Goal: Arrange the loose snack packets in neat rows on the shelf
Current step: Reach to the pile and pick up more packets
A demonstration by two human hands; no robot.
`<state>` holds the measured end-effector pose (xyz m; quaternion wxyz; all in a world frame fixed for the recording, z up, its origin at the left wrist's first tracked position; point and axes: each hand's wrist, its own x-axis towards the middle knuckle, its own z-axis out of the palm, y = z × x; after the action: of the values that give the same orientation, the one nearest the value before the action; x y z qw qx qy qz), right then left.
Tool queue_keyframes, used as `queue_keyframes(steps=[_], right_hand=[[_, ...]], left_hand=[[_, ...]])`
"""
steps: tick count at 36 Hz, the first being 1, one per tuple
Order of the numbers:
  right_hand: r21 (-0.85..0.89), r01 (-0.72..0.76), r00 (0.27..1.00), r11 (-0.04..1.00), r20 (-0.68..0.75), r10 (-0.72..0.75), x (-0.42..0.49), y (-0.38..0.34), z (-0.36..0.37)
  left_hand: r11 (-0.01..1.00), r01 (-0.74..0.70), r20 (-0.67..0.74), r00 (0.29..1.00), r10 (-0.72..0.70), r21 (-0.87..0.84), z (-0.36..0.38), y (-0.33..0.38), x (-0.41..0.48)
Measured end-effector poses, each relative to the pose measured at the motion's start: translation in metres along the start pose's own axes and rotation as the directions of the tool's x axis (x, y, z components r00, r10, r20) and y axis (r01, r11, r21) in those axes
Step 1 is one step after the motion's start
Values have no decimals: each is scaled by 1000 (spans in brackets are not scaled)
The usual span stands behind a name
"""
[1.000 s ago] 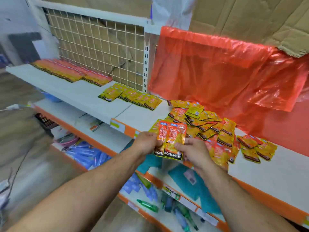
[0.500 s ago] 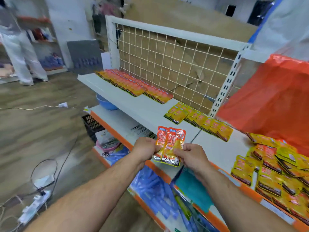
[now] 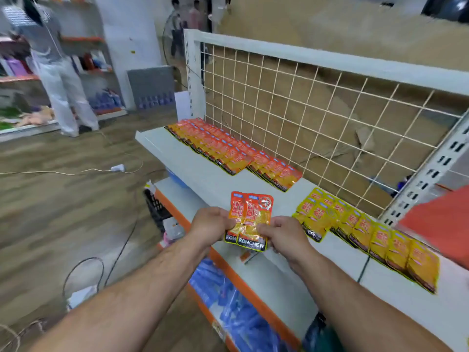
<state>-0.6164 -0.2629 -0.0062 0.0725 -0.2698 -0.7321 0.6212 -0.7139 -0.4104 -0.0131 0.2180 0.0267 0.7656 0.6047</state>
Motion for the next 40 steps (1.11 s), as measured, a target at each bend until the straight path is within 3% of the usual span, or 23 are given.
queue_keyframes(steps=[17, 27, 40], right_hand=[[-58, -104, 990, 993, -106, 97, 135, -16, 8], [-64, -159, 944, 985, -304, 133, 180, -23, 30], [49, -266, 838, 963, -482, 256, 197, -34, 56]], left_hand=[[981, -55, 13, 998, 53, 188, 5, 48, 142], [933, -171, 196, 974, 111, 317, 4, 66, 223], [629, -516, 423, 852, 307, 582, 10, 76, 294]])
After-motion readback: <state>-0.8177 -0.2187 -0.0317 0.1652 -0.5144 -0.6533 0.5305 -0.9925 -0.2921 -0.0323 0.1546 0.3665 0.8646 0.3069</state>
